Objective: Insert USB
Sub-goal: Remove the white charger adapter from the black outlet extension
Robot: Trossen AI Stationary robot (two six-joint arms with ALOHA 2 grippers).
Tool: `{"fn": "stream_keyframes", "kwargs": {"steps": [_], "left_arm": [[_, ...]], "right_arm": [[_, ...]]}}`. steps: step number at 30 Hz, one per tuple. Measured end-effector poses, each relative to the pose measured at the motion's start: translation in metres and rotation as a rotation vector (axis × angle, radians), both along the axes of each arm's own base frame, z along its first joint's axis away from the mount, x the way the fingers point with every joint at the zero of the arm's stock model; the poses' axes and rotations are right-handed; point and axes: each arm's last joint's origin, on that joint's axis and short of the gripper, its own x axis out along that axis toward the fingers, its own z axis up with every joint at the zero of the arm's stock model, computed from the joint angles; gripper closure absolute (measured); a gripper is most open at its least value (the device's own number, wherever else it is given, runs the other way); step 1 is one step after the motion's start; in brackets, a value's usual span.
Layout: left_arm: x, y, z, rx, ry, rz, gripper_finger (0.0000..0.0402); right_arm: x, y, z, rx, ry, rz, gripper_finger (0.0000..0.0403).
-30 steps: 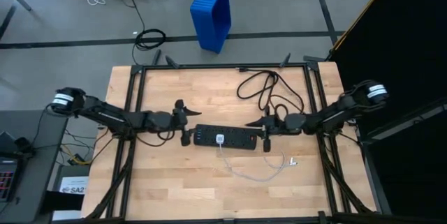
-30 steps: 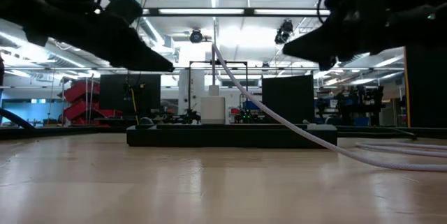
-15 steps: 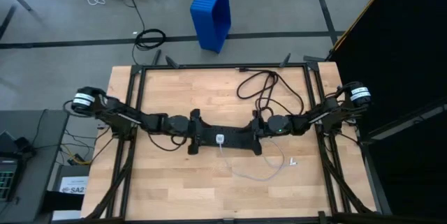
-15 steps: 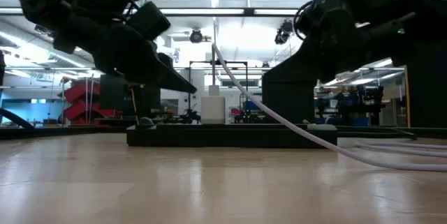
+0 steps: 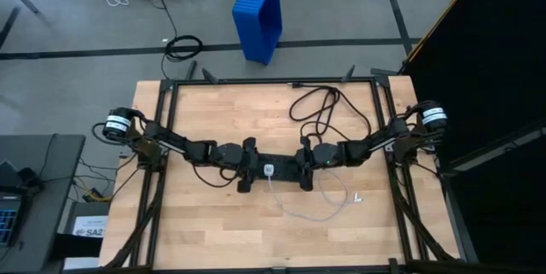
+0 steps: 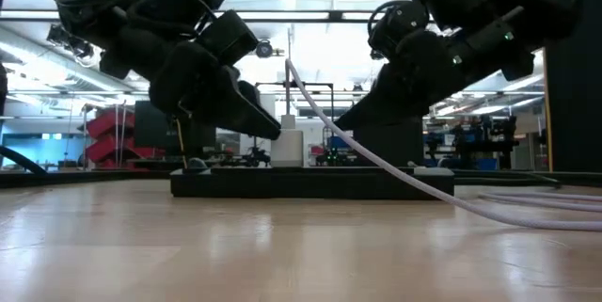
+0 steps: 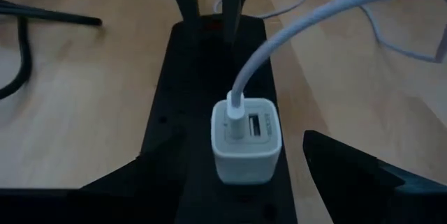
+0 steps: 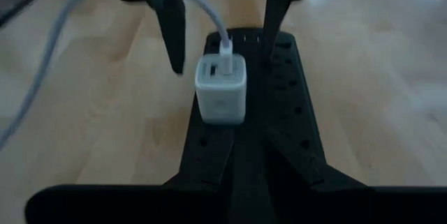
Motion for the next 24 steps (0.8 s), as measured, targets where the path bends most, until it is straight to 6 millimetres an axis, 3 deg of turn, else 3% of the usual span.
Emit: {"fn": "stream_keyframes", "kwargs": {"steps": [16, 24], "left_arm": [[0.009, -0.001, -0.016, 0.023, -0.032, -0.008, 0.0149], [0.015, -0.001, -0.010, 0.024, -0.047, -0.007, 0.0192]], "right_arm": [[0.002, -0.004, -0.008, 0.003, 0.009, -0.029, 0.0350], [0.001, -0.004, -0.010, 0.018, 0.040, -0.038, 0.0350]]}}
